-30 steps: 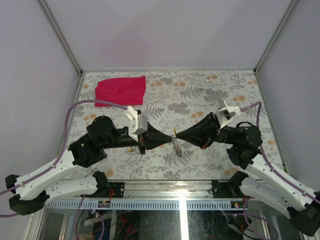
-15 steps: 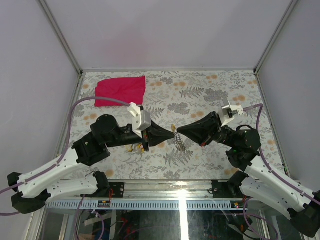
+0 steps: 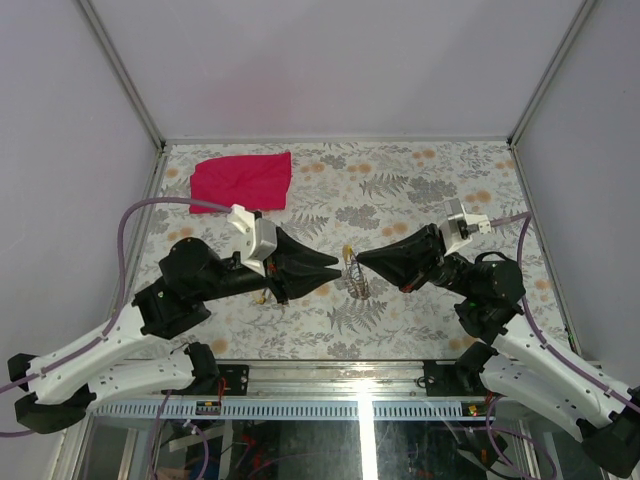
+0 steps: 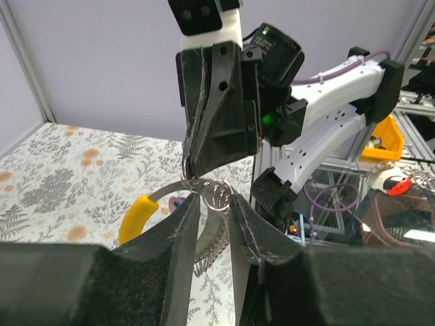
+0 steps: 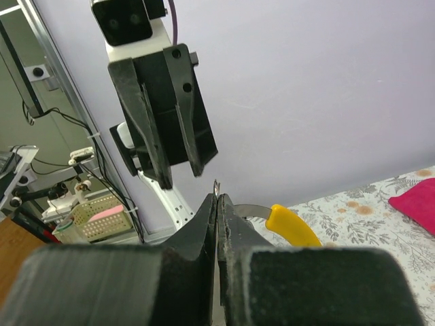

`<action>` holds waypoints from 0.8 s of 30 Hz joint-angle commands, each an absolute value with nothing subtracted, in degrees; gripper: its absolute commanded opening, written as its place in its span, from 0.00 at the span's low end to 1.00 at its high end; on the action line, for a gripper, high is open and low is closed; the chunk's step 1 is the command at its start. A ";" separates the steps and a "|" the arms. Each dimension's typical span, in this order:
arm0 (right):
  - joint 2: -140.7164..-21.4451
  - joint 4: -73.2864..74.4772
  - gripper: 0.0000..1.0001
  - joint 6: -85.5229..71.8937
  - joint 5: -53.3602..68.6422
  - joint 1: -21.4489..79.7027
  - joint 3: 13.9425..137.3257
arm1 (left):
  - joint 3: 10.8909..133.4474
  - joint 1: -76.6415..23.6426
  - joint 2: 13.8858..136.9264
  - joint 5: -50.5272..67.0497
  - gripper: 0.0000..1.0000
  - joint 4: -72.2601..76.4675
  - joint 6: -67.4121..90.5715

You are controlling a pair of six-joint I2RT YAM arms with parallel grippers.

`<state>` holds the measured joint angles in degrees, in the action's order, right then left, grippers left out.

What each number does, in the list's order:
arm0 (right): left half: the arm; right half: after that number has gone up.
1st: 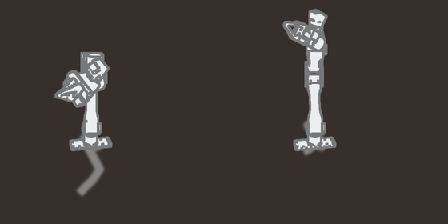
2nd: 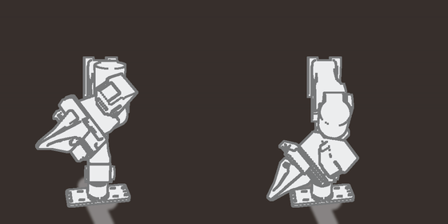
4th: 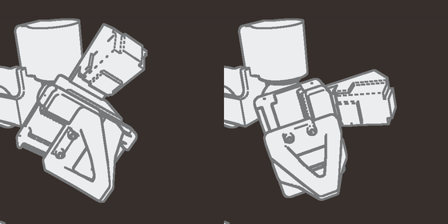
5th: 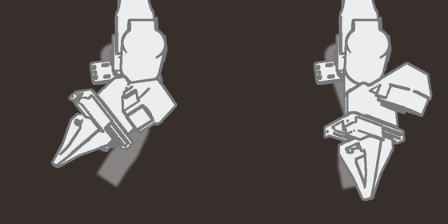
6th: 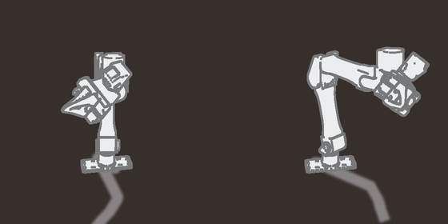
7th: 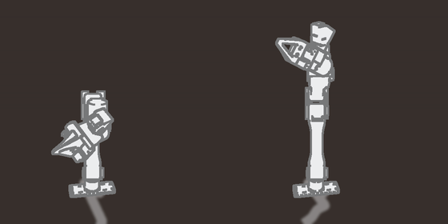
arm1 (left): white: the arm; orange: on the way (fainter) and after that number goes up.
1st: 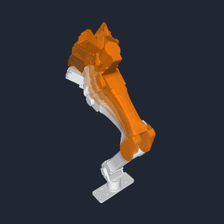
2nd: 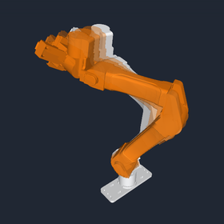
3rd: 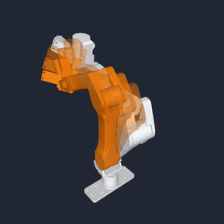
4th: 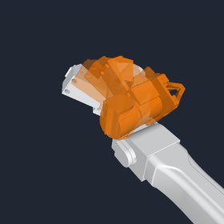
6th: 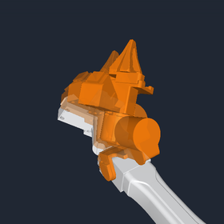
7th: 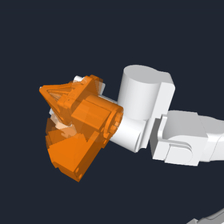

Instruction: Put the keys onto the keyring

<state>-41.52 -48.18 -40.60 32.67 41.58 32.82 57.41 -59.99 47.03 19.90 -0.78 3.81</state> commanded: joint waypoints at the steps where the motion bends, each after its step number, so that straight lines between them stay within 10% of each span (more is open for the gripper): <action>1: -40.45 -49.40 0.00 -37.40 34.46 41.39 35.57 | 55.99 -60.28 45.85 18.39 0.27 6.93 6.70; 24: -40.62 -51.01 0.00 -37.09 37.62 41.38 36.39 | 51.94 -60.29 49.34 18.74 0.32 14.28 11.49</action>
<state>-41.34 -46.22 -37.67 36.77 41.58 33.52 52.27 -60.01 48.80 19.05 8.54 10.63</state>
